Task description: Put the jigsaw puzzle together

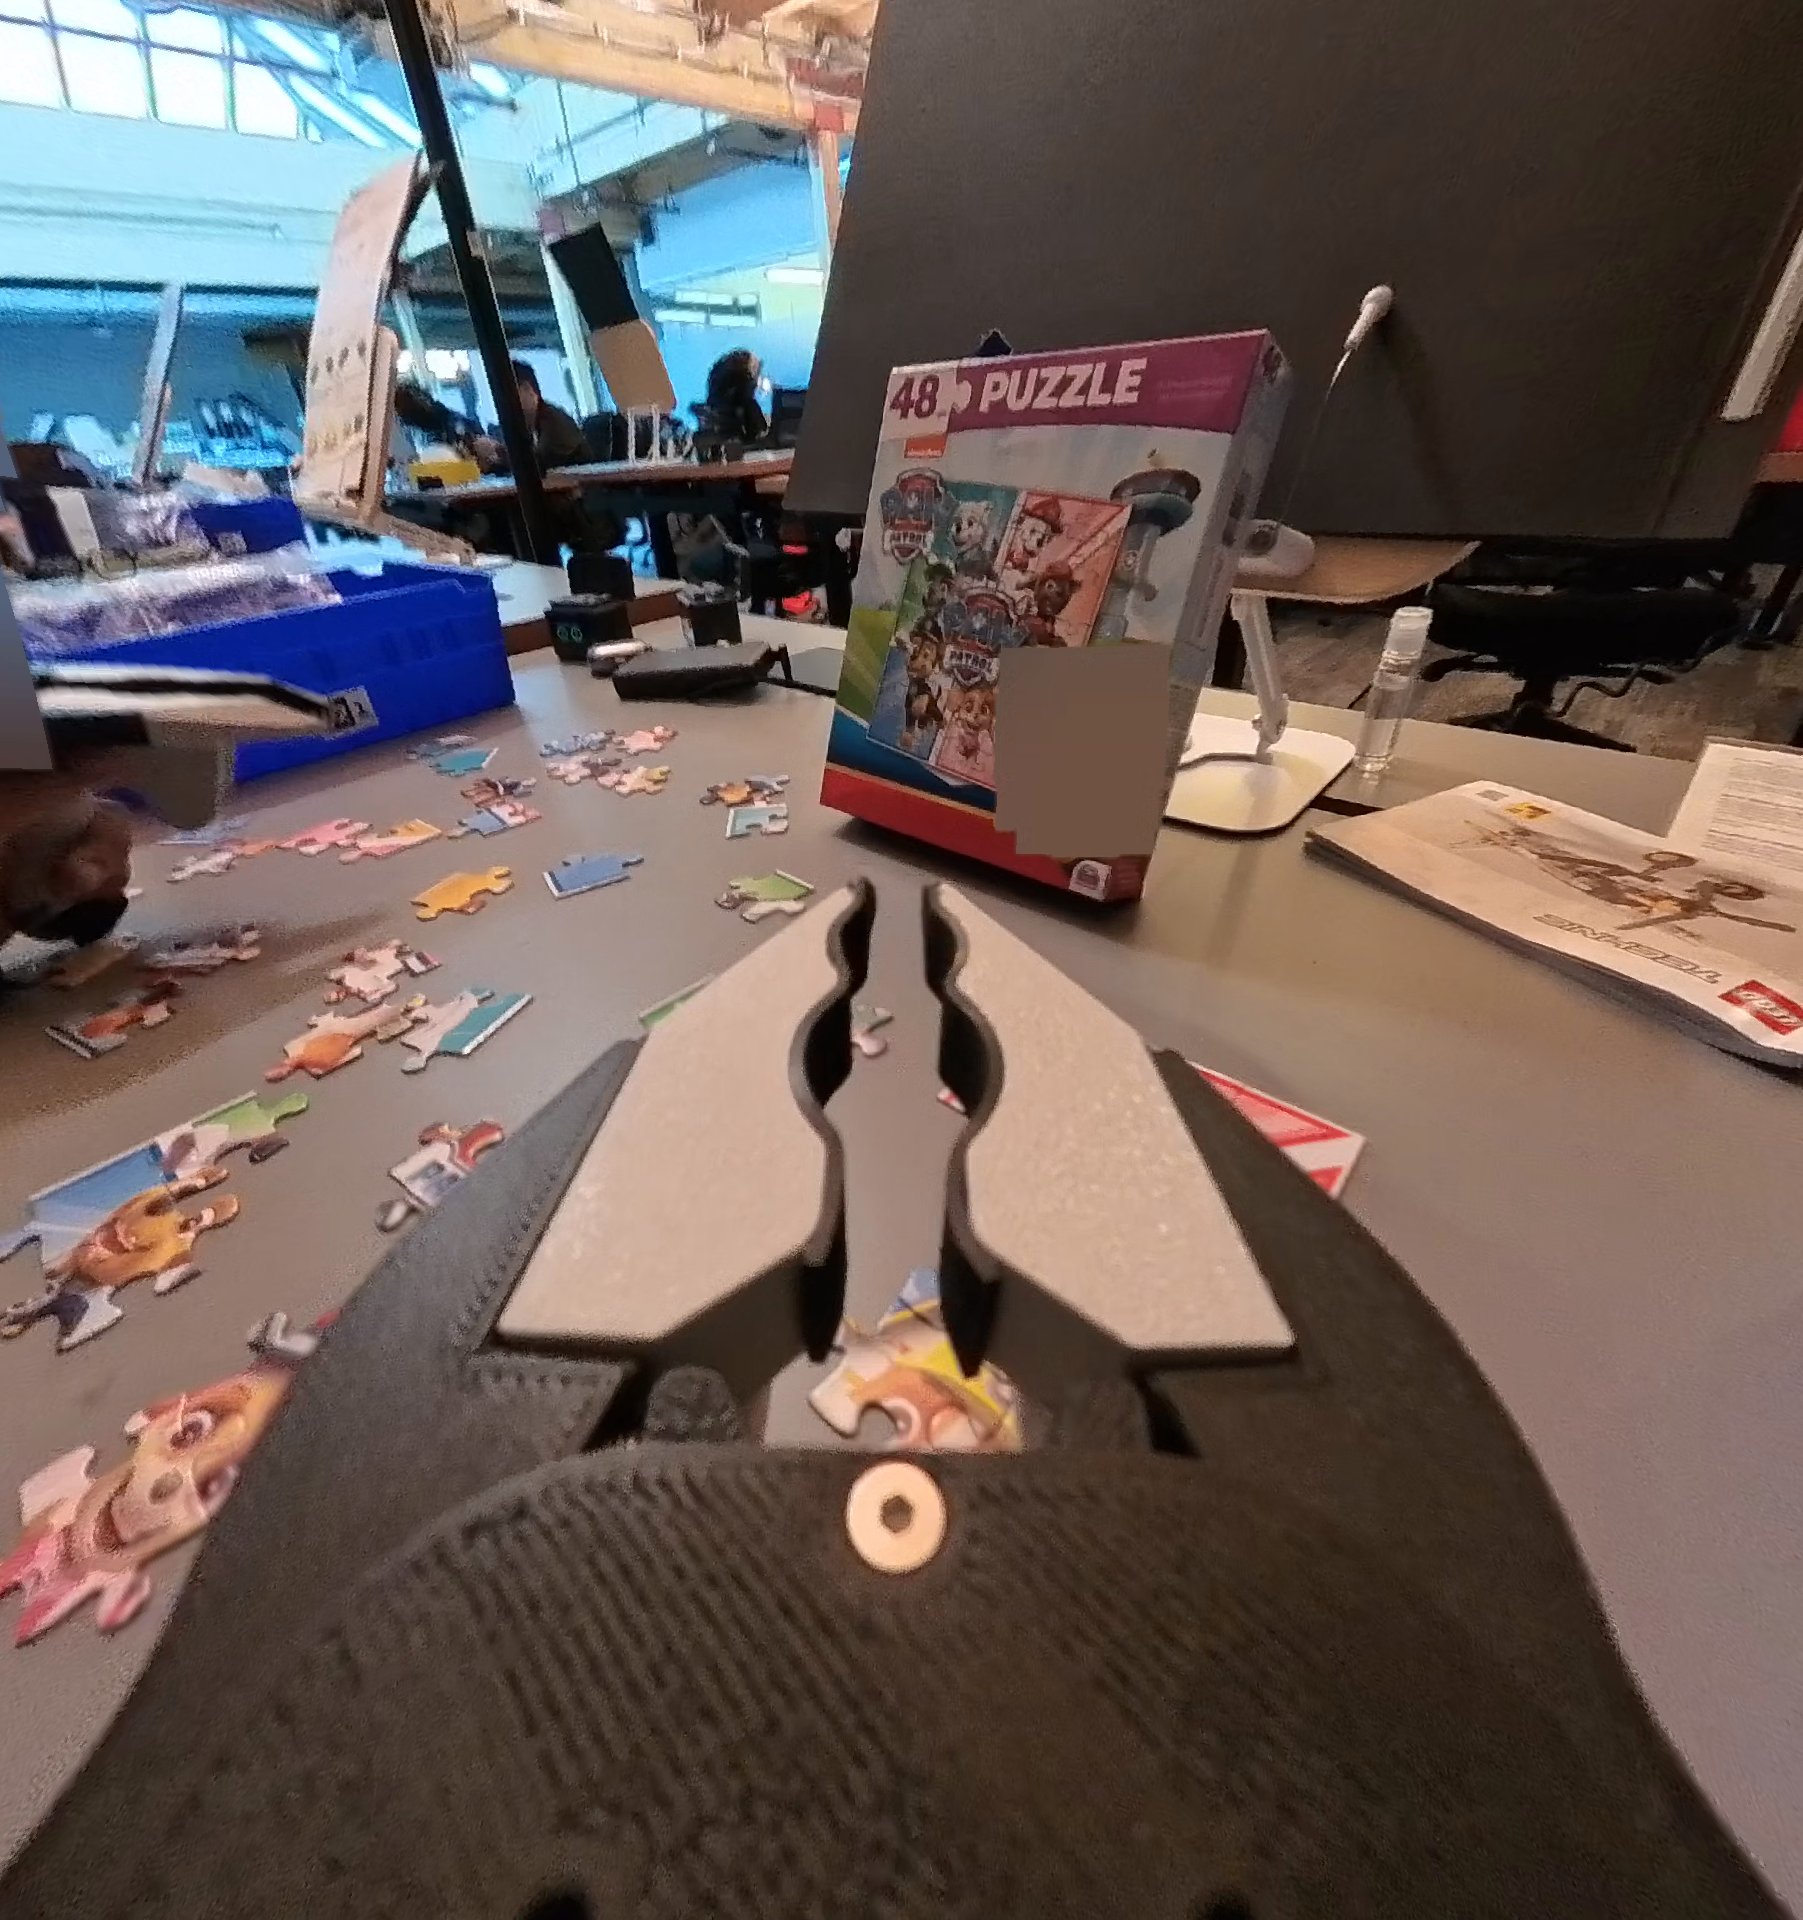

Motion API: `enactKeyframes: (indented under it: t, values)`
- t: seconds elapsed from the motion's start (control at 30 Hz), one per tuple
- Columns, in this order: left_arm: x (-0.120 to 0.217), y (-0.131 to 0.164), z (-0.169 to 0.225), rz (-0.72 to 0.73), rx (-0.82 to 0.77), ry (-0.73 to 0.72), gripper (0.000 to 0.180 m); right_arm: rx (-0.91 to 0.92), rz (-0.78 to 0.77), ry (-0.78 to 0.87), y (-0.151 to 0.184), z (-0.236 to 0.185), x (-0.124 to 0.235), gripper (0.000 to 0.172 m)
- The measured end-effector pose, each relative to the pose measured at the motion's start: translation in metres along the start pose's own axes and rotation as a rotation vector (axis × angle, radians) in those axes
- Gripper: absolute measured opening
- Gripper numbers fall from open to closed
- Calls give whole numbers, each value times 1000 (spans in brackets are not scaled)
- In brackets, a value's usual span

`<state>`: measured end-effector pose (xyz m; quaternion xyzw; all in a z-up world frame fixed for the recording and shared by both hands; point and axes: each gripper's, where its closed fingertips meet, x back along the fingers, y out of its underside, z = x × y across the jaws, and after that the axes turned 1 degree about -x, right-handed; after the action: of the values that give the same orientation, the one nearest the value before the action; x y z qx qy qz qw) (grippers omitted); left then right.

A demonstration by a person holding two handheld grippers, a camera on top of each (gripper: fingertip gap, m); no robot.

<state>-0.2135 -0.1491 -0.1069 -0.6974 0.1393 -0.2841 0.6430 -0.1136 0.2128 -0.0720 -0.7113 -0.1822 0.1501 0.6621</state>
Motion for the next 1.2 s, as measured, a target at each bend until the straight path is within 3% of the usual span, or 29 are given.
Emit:
enactKeyframes:
  t: [0.1, 0.2, 0.33, 0.47, 0.63, 0.83, 0.9, 1.2]
  values:
    - [5, -21, 27, 55, 5, 84, 31, -18, -162, -100, 16, -4, -2, 23]
    - [2, -33, 83, 33, -16, 262, 35, 43, -373, -250, 41, -24, -6, 25]
    - [-5, 0, 174, -193, -52, 575, 40, 260, -645, -394, 87, -51, -13, 20]
    - [-8, 36, 226, -342, -206, 654, 40, 371, -781, -508, 116, -65, -21, 22]
    - [-15, 67, 241, -480, -339, 621, 40, 358, -792, -607, 118, -69, -27, 23]
    - [-16, 83, 248, -580, -324, 653, 43, 425, -851, -688, 125, -73, -27, 13]
    - [-18, 82, 251, -566, -304, 659, 42, 430, -860, -709, 126, -74, -27, 6]
    - [-28, 79, 258, -564, -291, 664, 42, 448, -881, -693, 124, -64, -24, 4]
